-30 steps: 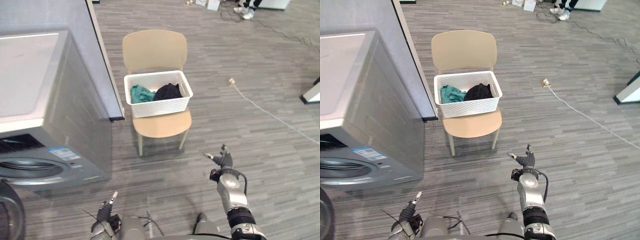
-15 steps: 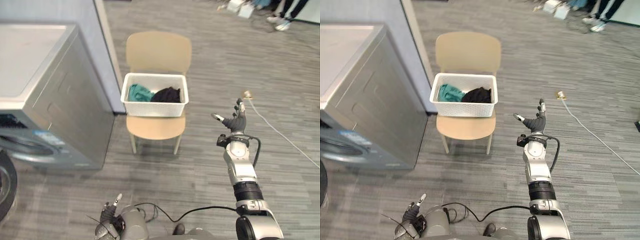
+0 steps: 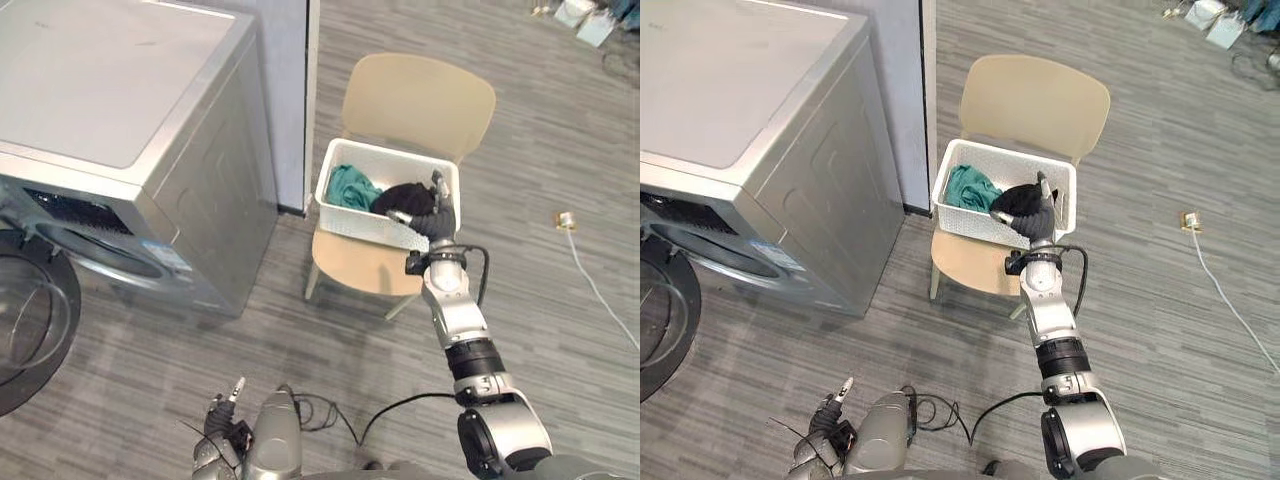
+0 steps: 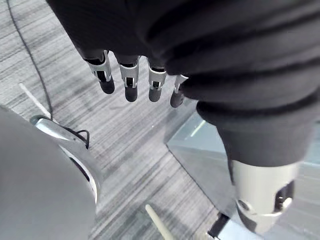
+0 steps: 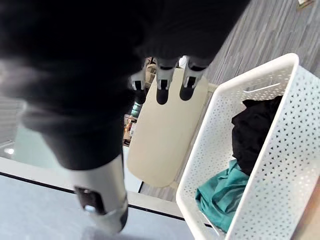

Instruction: Pick up the laundry basket with both hands and put the clothes into the washing machine.

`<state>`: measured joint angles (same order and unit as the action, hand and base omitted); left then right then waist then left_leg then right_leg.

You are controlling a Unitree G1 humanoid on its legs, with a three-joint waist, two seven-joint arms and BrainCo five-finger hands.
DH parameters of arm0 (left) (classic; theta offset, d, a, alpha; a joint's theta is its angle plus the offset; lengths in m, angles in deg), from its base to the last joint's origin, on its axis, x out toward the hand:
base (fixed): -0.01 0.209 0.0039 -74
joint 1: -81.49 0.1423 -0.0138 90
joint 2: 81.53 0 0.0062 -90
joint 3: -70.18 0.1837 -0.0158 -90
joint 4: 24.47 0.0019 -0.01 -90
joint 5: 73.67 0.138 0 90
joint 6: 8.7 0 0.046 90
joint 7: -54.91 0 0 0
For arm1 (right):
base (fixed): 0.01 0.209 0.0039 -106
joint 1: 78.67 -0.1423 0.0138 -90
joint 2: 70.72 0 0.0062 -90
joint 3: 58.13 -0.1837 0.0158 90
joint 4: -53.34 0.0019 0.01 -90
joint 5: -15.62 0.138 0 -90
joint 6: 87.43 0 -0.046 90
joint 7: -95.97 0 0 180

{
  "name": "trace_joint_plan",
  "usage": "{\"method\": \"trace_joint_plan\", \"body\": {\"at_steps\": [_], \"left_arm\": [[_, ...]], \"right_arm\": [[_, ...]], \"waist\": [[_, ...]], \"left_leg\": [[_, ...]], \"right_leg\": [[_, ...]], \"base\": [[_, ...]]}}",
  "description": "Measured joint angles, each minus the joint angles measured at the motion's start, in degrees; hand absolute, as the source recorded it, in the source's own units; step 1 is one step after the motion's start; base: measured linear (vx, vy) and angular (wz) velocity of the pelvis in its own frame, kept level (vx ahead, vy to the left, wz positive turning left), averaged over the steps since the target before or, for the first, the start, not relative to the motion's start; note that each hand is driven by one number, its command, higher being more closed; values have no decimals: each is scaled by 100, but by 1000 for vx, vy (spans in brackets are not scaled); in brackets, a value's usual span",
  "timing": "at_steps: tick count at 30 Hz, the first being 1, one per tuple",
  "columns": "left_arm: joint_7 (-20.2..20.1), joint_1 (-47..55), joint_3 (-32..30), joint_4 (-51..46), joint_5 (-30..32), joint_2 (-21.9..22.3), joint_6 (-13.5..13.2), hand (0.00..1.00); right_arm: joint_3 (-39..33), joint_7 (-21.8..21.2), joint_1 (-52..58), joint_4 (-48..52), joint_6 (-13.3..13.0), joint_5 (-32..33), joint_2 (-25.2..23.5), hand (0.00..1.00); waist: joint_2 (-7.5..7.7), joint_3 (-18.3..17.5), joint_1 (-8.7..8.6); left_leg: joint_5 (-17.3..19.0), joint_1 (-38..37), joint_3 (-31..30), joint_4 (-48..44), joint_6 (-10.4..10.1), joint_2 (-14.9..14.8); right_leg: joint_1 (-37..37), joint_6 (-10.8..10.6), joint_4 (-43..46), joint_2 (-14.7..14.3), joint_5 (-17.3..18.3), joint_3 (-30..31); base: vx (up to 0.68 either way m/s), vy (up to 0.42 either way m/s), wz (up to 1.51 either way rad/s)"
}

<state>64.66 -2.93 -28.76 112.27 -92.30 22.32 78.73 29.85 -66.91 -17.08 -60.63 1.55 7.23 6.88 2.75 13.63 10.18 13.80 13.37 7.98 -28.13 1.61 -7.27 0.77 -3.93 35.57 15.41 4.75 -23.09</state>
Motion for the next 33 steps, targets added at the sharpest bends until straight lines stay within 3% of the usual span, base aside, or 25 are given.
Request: {"method": "trace_joint_plan", "body": {"at_steps": [1, 4, 6, 8, 10, 11, 12, 13, 16, 20, 24, 30, 33], "left_arm": [[-54, 1, 21, -17, 33, -25, 7, 0], [-81, 10, -3, -27, 30, -116, 12, 0], [-84, 9, -17, -65, 29, -106, 23, 0], [-89, -5, -17, -157, 29, -82, 20, 0], [-89, -60, -15, -169, 33, -94, 20, 0], [-92, -71, -15, -169, 34, -114, 20, 0], [-96, -83, -17, -159, 49, -139, 19, 0], [-93, -53, -33, -198, 115, -112, 4, 0], [-106, -32, -79, -204, 132, -33, 9, 0], [-106, -64, -77, -203, 132, 101, 13, 0], [-89, -98, -277, -187, 123, 44, 16, 0], [-85, -121, -276, -214, 71, -38, -14, 0], [-87, -122, -305, -522, 25, -77, -25, 0]], "right_arm": [[57, -13, 9, -51, 31, -113, -10, 0], [312, -94, 11, -74, 30, -176, -92, 0], [486, -139, 18, -92, 31, -361, -100, 0], [487, -240, 21, -96, 31, -521, -68, 0], [487, -271, 37, -108, 65, -626, -32, 0], [487, -282, 89, -108, 110, -735, 3, 0], [491, -304, 188, -115, 156, -809, 94, 0], [518, -339, 209, -160, 178, -862, 147, 0], [517, -353, 349, -157, 178, -1039, 202, 0], [529, -384, 613, -145, 183, -1151, 316, 0], [697, -501, 670, -142, 183, -1204, 374, 0], [779, -496, 281, -162, 151, -1304, 459, 0], [890, -525, -817, -685, 149, -1475, 747, 0]], "waist": [[-22, 13, -16], [-42, 25, -11], [-35, 21, -15], [-10, 5, -64], [8, -6, -178], [41, -25, -231], [63, -44, -291], [-33, -76, -273], [-52, -96, -303], [-55, -95, -314], [-77, -80, -303], [-90, -41, -132], [-138, 486, -122]], "left_leg": [[99, -213, -4, 19, 100, 66], [144, -573, -22, 184, 139, 64], [131, -810, -24, 407, 125, 126], [130, -837, -64, 488, 122, 172], [95, -818, -184, 554, 62, 251], [91, -804, -268, 547, 28, 326], [136, -825, -367, 497, -69, 381], [147, -821, -394, 480, -163, 238], [212, -927, -406, 641, -362, -19], [228, -806, -464, 424, -402, -130], [278, -399, -445, -432, -486, -366], [273, -389, -385, -14, -493, -323], [228, -296, -296, 120, -554, -263]], "right_leg": [[321, 227, 788, 197, -113, 101], [798, 258, 1518, 120, 372, 68], [1098, 164, 746, -192, 644, -55], [1223, 152, -480, -497, 635, -25], [1263, 156, -1726, -765, 330, 242], [1223, 181, -2201, -839, -69, 476], [1091, 321, -2452, -893, -815, 680], [998, 362, -2612, -1047, -874, 658], [788, 427, -2967, -1331, -917, 551], [649, 473, -3088, -1446, -883, 464], [487, 549, -3179, -1575, -831, 216], [512, 610, -3486, -1595, -1040, 124], [696, 660, -3509, -1531, -1233, 169]], "base": [[191, 197, 13], [165, 112, 13], [164, 21, 13], [149, -47, 19], [180, -88, 35], [195, -139, 61], [224, -200, 44], [183, -176, 23], [149, -127, -1], [55, -43, 8], [-3, -10, 28], [-60, 43, 15], [-136, 62, -8]]}}
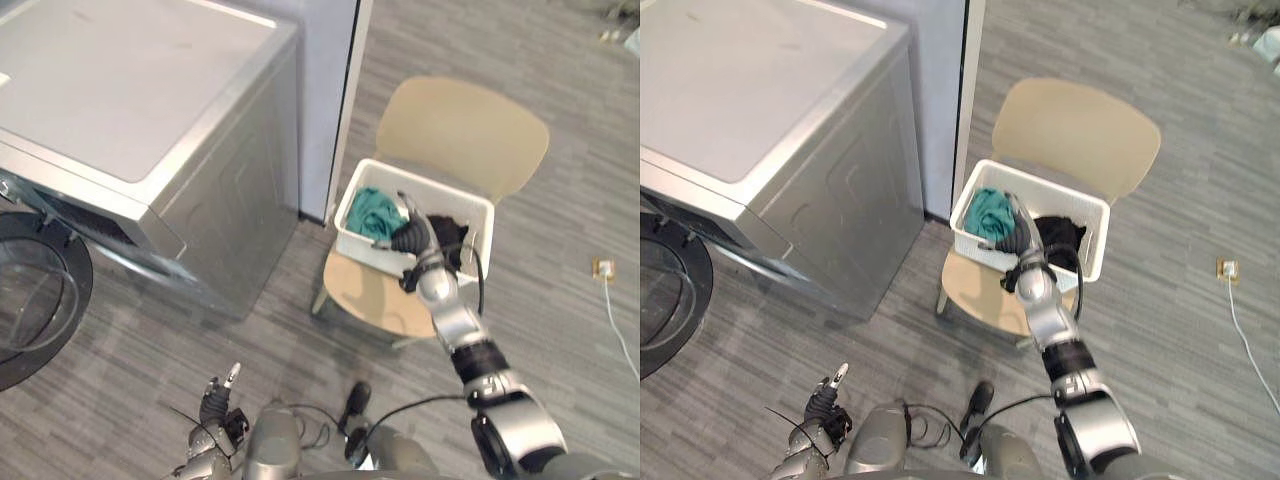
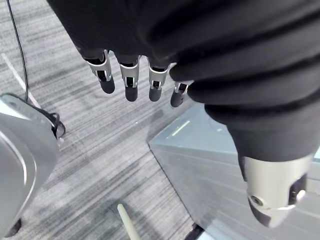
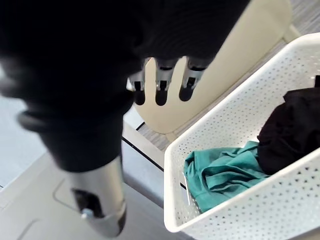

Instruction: Pick up the laundry basket with both hands and put the clothes into the washing machine.

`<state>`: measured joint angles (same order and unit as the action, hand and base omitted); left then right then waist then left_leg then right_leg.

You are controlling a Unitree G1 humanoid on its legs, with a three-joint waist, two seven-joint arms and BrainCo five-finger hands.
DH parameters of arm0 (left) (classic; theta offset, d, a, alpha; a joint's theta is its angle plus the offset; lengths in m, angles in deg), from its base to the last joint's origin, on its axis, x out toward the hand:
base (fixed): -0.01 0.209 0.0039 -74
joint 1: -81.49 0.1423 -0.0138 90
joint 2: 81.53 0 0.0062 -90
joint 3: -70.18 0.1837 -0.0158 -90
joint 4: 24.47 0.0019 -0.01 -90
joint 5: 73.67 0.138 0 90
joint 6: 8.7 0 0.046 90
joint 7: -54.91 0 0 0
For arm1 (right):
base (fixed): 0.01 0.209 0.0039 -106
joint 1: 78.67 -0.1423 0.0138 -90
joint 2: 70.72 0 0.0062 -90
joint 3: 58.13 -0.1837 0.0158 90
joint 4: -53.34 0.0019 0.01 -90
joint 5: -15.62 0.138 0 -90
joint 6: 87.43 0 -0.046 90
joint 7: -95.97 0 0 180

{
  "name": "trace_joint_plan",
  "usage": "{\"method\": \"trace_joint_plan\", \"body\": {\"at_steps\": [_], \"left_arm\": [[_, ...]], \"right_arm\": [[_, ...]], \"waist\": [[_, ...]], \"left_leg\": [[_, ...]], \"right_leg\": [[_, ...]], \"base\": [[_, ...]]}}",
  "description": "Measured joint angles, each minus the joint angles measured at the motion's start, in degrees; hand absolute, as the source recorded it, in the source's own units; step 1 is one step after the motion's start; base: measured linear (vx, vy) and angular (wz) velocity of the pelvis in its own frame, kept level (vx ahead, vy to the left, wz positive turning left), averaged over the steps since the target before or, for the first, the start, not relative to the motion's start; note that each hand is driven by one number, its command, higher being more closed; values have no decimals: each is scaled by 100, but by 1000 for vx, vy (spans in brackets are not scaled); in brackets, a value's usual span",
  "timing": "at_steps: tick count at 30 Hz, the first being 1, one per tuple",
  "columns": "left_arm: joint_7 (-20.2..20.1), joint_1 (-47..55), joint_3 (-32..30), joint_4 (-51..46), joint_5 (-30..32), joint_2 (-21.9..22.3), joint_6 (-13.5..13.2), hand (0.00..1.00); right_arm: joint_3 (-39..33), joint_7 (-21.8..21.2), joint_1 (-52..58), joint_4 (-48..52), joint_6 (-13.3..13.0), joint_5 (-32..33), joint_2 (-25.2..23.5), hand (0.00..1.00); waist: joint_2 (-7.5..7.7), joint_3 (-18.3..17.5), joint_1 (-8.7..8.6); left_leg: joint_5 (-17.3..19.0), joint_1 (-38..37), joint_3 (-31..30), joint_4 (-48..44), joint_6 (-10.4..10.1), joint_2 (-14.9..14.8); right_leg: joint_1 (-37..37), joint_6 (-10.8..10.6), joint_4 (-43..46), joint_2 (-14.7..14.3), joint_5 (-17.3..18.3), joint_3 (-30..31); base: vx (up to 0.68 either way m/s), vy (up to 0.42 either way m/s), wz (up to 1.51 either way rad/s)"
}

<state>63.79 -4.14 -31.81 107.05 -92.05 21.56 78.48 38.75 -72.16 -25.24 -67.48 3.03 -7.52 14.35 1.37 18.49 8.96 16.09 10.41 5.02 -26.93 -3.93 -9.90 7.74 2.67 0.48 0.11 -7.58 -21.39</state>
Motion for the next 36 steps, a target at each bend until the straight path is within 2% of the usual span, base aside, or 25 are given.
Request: {"method": "trace_joint_plan", "body": {"at_steps": [2, 4, 6, 11, 14, 17, 20, 24, 27, 31, 36], "left_arm": [[2, -12, -3, -220, -10, -16, -31, 0], [4, -104, -4, -366, -130, -23, -90, 0], [7, -106, 13, -499, -200, -12, -156, 0], [12, -127, 145, -502, -421, 59, -272, 0], [16, -229, 284, -501, -579, 62, -315, 0], [13, -357, 321, -509, -596, 201, -369, 0], [14, -358, 419, -502, -650, 225, -407, 0], [17, -451, 534, -481, -838, 275, -422, 0], [34, -607, 565, -480, -949, 275, -462, 0], [127, -692, 579, -491, -1071, 271, -519, 0], [154, -736, 708, -497, -1214, 262, -528, 0]], "right_arm": [[-4, 0, -923, -652, 4, 0, 318, 0], [-11, 23, -1843, -1267, 36, -2, 804, 0], [-11, 34, -2384, -1658, 121, -22, 1174, 0], [-12, 35, -3088, -2661, 269, -170, 1692, 0], [14, 35, -3272, -2807, 294, -169, 1845, 0], [211, 38, -3594, -2961, 328, -157, 2044, 0], [556, 38, -3852, -2959, 325, -115, 2133, 0], [1008, 41, -4208, -2904, 312, 56, 2221, 0], [1336, 40, -4320, -2842, 262, 125, 2290, 0], [1764, 31, -4514, -2843, 224, 284, 2290, 0], [2080, -91, -4544, -2851, 224, 347, 2301, 0]], "waist": [[-12, 196, 19], [-35, 504, 132], [-80, 726, 132], [-255, 892, 158], [-292, 915, 208], [-396, 984, 287], [-401, 987, 290], [-488, 1061, 329], [-496, 1066, 452], [-499, 1068, 492], [-495, 1071, 603]], "left_leg": [[0, 351, 74, -115, 0, 3], [-11, 636, 178, -190, -5, 25], [-49, 850, 172, -245, 0, 56], [-125, 1323, 142, -368, 67, 94], [-143, 1534, 146, -367, 92, 108], [-217, 1618, 130, -269, 132, 161], [-334, 1665, 110, -97, 127, 243], [-388, 1786, -26, 6, 120, 289], [-396, 1918, -47, 1, 121, 296], [-431, 2083, -110, -9, 115, 317], [-432, 2173, -156, 2, 113, 329]], "right_leg": [[332, -25, -22, 13, -121, 79], [602, 3, -127, 28, -326, 173], [760, -1, -193, 51, -441, 171], [1119, 41, -276, 72, -620, 155], [1330, 33, -279, 84, -636, 154], [1429, 36, -296, 120, -641, 123], [1532, 35, -330, 186, -642, 85], [1593, 34, -382, 205, -646, -37], [1676, 15, -449, 201, -681, -60], [1783, -64, -508, 205, -746, -58], [1820, -37, -595, 194, -804, -67]], "base": [[-201, 75, -23], [-198, 88, -30], [-123, 86, -6], [-31, 134, -1], [16, 111, -3], [32, 99, 7], [33, 82, 13], [21, 92, 14], [2, 93, 6], [2, 110, 8], [13, 109, 4]]}}
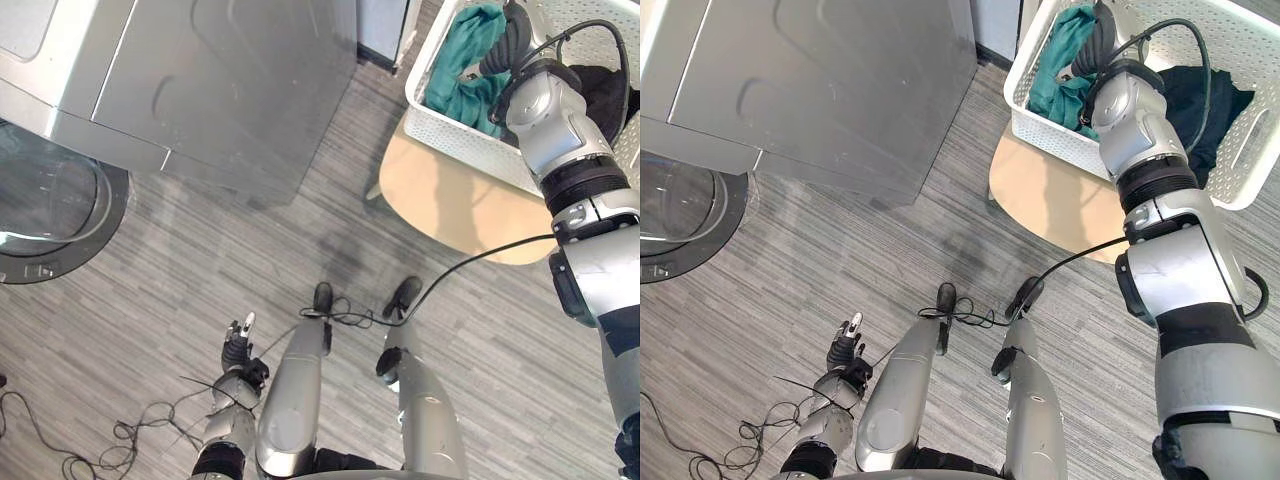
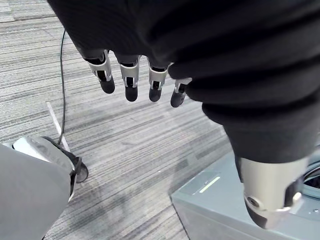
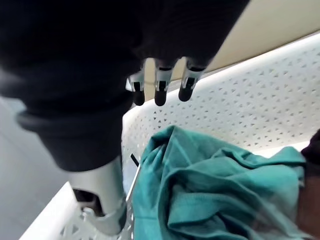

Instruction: Pick up the laundry basket with both hands and put the clothes into the washing machine.

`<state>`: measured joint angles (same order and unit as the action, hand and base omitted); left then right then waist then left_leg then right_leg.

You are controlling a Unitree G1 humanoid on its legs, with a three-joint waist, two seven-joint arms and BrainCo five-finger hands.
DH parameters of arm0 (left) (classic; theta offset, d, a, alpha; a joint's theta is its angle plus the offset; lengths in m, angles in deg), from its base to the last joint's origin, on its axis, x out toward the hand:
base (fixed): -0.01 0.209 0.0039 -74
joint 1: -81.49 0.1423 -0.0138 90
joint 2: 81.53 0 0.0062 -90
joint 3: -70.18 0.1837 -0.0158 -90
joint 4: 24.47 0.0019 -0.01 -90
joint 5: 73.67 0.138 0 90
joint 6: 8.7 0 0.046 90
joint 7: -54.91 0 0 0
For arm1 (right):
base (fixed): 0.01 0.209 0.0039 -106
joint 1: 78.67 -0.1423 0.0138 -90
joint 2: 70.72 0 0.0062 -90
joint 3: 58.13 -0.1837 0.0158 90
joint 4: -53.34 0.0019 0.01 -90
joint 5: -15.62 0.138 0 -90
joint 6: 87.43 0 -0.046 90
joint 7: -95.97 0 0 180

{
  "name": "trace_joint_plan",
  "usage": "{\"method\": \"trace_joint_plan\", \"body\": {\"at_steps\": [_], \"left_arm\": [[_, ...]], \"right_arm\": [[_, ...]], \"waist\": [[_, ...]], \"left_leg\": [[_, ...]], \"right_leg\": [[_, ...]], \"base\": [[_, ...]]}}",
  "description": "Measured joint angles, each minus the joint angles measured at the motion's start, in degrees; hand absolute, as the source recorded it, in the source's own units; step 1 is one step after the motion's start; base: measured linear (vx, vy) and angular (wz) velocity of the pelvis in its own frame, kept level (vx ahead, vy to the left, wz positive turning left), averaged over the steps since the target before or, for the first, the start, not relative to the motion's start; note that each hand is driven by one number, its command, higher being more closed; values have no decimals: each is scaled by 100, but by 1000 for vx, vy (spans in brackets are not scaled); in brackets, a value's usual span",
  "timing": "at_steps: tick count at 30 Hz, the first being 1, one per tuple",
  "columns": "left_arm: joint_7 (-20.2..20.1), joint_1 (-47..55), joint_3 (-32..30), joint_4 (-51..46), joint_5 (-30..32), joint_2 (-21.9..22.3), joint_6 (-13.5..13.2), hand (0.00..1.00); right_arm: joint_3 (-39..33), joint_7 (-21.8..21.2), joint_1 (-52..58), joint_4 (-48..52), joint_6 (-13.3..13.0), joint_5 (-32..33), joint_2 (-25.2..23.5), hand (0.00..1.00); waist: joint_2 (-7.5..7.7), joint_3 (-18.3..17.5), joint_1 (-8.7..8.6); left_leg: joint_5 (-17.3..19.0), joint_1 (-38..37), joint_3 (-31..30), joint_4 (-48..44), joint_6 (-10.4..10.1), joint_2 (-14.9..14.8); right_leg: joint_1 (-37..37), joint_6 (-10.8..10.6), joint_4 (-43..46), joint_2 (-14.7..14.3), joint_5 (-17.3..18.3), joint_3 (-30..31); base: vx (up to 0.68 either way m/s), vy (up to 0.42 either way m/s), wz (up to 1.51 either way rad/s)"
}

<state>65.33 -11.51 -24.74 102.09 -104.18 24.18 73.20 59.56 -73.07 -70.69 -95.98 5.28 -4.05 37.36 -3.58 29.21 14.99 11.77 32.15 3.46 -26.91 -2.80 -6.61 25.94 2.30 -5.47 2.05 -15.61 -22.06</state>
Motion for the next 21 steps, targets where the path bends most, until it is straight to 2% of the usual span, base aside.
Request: {"method": "trace_joint_plan", "body": {"at_steps": [8, 11, 14, 18, 21], "left_arm": [[5, -93, 29, -1, -54, -2, -58, 0], [15, -126, 21, -11, -274, 7, -119, 0], [21, -212, 12, -195, -502, 76, -136, 0], [-1, -215, -17, -524, -720, 192, -191, 0], [-33, -215, -1, -563, -770, 314, -189, 0]], "right_arm": [[535, -111, -122, -73, -17, 180, 5, 0], [634, -113, -272, -296, -21, 173, 32, 0], [809, -142, -328, -520, -7, 121, 238, 0], [833, -252, -344, -618, 4, 101, 379, 0], [841, -281, -355, -740, 21, 99, 429, 0]], "waist": [[55, 33, 21], [61, 37, 29], [91, 54, 152], [181, 105, 146], [194, 113, 146]], "left_leg": [[-30, 249, -112, -5, -3, 10], [-95, 346, -185, 45, -6, 11], [-206, 357, -222, 208, -29, 43], [-291, 410, -345, 302, -76, 42], [-296, 420, -353, 310, -70, 38]], "right_leg": [[190, -30, -8, -1, -22, -53], [267, -87, -12, -3, -66, -89], [328, -91, -12, 21, -70, -127], [368, -93, -13, 6, -72, -152], [377, -148, -13, 6, -113, -148]], "base": [[-7, 87, 5], [-13, 60, 11], [-12, 67, 12], [-2, 40, 13], [-2, 62, 1]]}}
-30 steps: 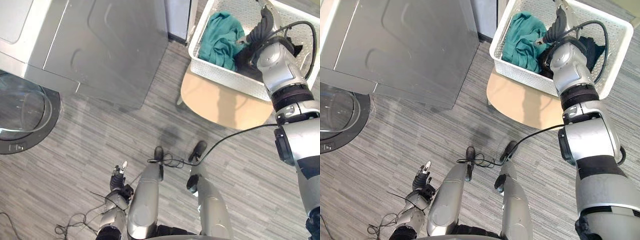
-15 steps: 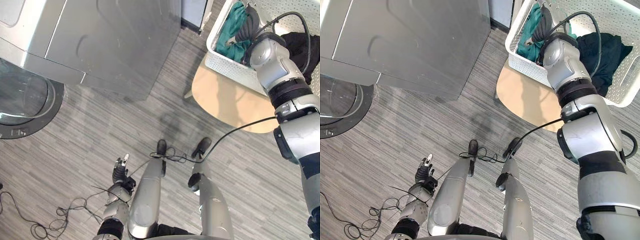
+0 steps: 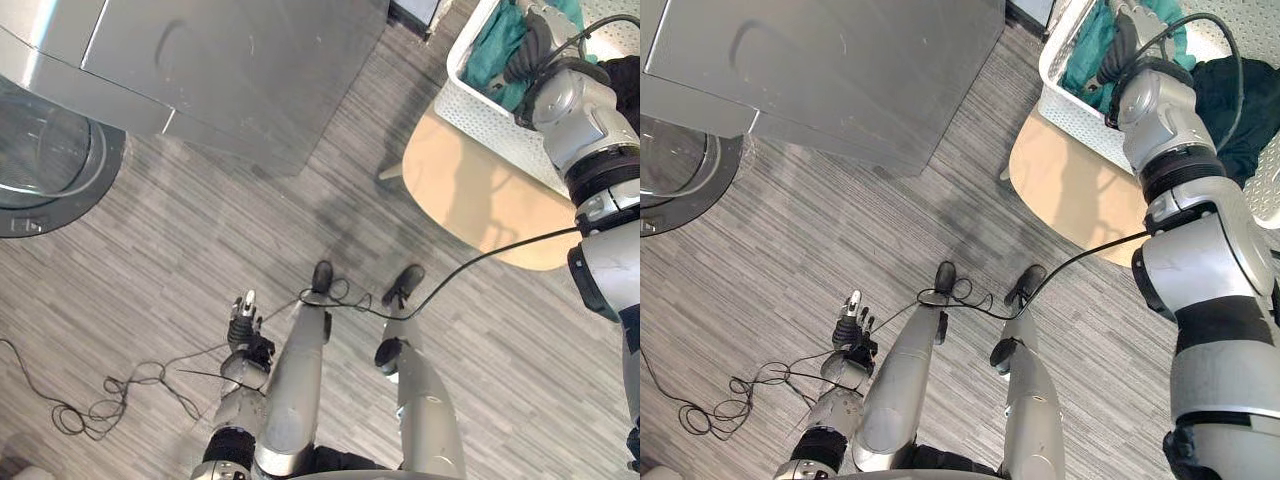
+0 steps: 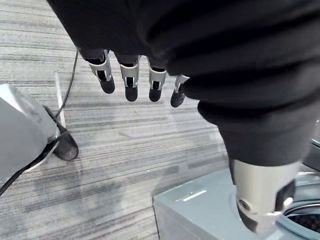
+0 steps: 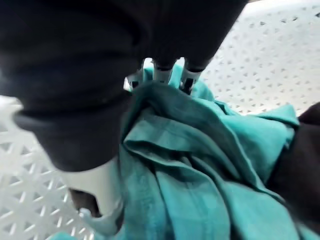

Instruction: Pick up the laundry basket with both hands and put the clothes into the washing machine.

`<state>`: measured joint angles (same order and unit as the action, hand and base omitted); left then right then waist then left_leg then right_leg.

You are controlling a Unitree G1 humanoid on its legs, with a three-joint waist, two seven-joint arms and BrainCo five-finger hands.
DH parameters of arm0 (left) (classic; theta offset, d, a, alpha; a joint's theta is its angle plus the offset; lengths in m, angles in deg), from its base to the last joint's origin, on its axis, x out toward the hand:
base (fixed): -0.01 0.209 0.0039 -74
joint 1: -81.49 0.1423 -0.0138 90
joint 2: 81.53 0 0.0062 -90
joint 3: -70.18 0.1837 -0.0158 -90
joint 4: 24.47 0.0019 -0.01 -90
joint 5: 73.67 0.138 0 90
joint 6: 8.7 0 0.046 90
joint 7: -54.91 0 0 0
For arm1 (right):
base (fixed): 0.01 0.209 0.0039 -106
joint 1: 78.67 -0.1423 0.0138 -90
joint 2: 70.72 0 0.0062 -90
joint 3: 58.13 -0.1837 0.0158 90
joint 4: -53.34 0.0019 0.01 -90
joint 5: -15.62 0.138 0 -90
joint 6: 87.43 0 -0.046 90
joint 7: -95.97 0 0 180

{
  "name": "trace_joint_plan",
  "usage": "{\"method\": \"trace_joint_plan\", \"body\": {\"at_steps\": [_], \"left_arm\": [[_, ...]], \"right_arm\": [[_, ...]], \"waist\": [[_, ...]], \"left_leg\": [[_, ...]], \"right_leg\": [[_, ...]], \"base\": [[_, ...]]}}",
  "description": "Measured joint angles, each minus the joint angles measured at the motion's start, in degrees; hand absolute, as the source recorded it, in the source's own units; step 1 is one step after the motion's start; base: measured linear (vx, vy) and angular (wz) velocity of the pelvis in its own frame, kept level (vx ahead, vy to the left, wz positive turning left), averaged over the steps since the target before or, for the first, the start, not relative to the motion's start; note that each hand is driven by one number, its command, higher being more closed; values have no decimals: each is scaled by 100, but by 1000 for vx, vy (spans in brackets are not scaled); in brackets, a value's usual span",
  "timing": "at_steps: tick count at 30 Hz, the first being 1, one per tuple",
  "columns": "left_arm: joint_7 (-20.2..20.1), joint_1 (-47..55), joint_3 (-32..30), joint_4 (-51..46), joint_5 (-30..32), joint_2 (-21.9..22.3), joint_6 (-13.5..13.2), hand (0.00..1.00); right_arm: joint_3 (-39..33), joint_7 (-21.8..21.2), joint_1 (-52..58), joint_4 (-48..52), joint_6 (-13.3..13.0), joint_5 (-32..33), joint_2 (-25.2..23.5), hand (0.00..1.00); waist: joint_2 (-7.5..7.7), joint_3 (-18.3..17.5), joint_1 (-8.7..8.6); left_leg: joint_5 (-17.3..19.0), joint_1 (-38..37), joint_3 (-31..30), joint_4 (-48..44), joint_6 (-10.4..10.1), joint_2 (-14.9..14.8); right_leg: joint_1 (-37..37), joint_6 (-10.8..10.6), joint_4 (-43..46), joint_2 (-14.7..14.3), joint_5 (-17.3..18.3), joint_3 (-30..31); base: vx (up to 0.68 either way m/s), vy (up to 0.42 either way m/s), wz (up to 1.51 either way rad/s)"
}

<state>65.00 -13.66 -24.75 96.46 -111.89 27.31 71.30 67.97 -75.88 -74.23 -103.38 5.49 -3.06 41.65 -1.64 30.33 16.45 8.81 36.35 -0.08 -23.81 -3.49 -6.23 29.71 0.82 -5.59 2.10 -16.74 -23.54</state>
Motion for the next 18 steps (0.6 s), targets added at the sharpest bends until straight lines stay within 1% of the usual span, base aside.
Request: {"method": "trace_joint_plan", "body": {"at_steps": [3, 5, 9, 10, 12, 15, 18], "left_arm": [[-4, -2, 38, -170, -145, 42, 5, 0], [-3, -18, 36, -232, -224, 28, -23, 0], [-5, -23, 166, -231, -395, 25, -29, 0], [-7, -26, 236, -231, -397, 18, -30, 0], [-11, -43, 341, -232, -399, 22, -29, 0], [-22, -59, 485, -252, -406, 0, -28, 0], [-63, -59, 502, -312, -476, -2, -23, 0]], "right_arm": [[44, -58, -1, -3, 11, 2, 46, 0], [51, -63, -1, -3, 19, 3, 46, 0], [56, -80, -14, -113, 15, 6, 43, 0], [68, -98, -34, -155, 15, 6, 42, 0], [98, -140, -53, -185, 18, 6, 48, 0], [158, -343, -69, -265, 17, 12, 47, 0], [286, -430, -85, -271, 13, 14, 46, 0]], "waist": [[18, 10, -8], [60, 34, 0], [65, 36, 6], [65, 36, 10], [65, 36, 4], [65, 36, 9], [65, 36, 13]], "left_leg": [[-76, 9, 7, 118, 26, -17], [-81, 11, 9, 127, 27, -12], [-85, 10, 9, 138, 34, 14], [-98, 11, 18, 155, 48, 15], [-118, 11, 40, 198, 56, 32], [-119, 11, 63, 205, 57, 41], [-120, 11, 94, 212, 57, 40]], "right_leg": [[72, -179, 0, -3, -164, 12], [78, -171, -1, 3, -170, 19], [85, -154, -1, 23, -184, 24], [106, -80, -1, 22, -239, 27], [134, -59, -1, 41, -257, 34], [149, -59, -1, 52, -257, 50], [167, -58, -1, 54, -257, 73]], "base": [[-15, 83, -4], [-10, 76, 1], [-1, 57, 0], [-5, 76, -2], [-7, 60, -3], [-7, 62, -3], [-9, 44, -4]]}}
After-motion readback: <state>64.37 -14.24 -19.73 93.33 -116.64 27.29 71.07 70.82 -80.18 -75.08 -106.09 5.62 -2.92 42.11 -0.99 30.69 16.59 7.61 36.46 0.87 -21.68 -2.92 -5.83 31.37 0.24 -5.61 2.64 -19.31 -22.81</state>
